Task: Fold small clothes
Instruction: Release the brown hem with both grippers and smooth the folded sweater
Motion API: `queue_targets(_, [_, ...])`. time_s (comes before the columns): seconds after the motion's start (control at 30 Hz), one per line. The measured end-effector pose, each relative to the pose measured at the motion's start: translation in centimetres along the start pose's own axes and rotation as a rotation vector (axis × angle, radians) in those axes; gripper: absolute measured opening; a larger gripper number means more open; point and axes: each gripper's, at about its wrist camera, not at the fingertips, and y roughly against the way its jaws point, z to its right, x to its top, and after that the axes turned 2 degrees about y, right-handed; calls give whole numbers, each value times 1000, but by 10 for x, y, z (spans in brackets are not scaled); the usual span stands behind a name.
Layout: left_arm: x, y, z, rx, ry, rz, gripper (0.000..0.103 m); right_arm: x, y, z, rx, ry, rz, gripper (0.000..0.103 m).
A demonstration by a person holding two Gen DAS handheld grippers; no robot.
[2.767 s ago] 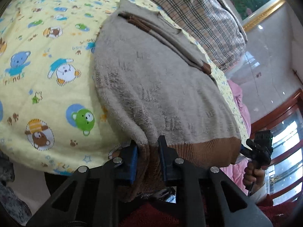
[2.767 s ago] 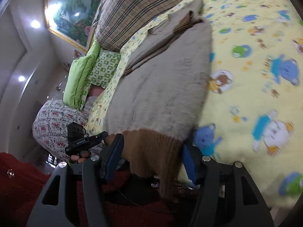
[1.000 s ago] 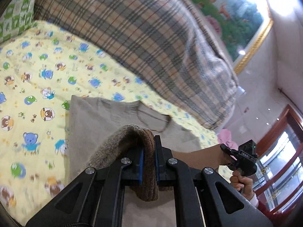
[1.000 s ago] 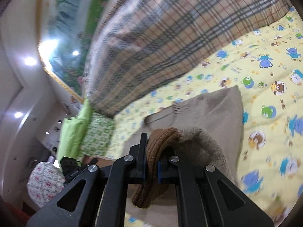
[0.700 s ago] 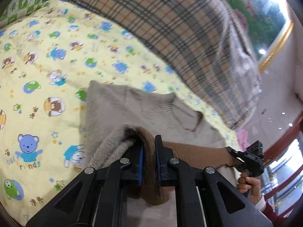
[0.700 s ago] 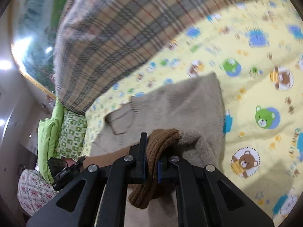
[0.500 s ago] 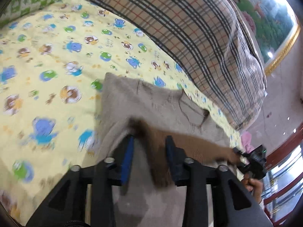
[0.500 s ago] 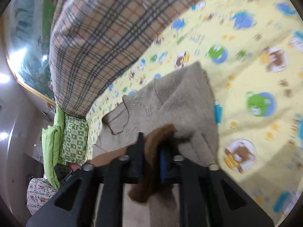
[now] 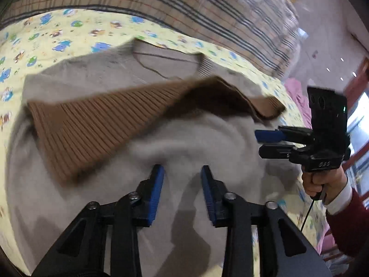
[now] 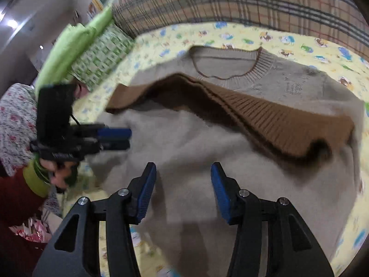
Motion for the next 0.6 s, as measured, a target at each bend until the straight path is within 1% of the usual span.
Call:
queue_targets(0.03, [7,0,-9,13,8,9,30,6,-4,11,-29,-8,-9,51])
queue_targets(0.07, [12,1,-17,48,19,21,29,10,-7,22,-56,-14,-18,51])
queue_targets(0.1, [17,2,-25,74,36,31,29,16,-9,37,-125,-18,-22,51])
queue_targets(0.13, [23,4,-40,80,69,52,27,20,-10,46,-183,-22,-16,49])
queue_targets(0.17, [29,5,-48,78,88,71,27,23,-9,57,-224,-38,1,49])
queue_targets(0.2, [33,9,-60,94,120,109,28,27,-5,71,-266,-75,33,49])
queue_targets(0.23, [39,12,-75,150,168,153,31,31,1,88,-290,-139,78,48])
queue_targets(0.27, [43,13,-83,173,196,171,30,33,5,98,-287,-189,112,48])
queue_targets(0.3, [46,15,-99,161,258,199,30,34,9,109,-275,-242,154,48])
queue_targets(0.33, [46,18,-107,140,301,223,30,34,15,115,-295,-287,195,48])
queue_targets(0.4, [43,27,-122,140,387,272,30,34,23,120,-339,-337,238,49])
queue_targets(0.43, [41,30,-123,136,402,287,30,32,28,119,-338,-357,258,50])
queue_targets(0.5, [41,36,-117,147,395,303,31,29,35,116,-322,-382,274,51])
queue_targets(0.57, [31,46,-103,178,374,309,34,20,45,107,-307,-393,286,51])
queue_targets(0.6, [23,54,-99,177,372,316,36,15,49,102,-296,-392,293,51])
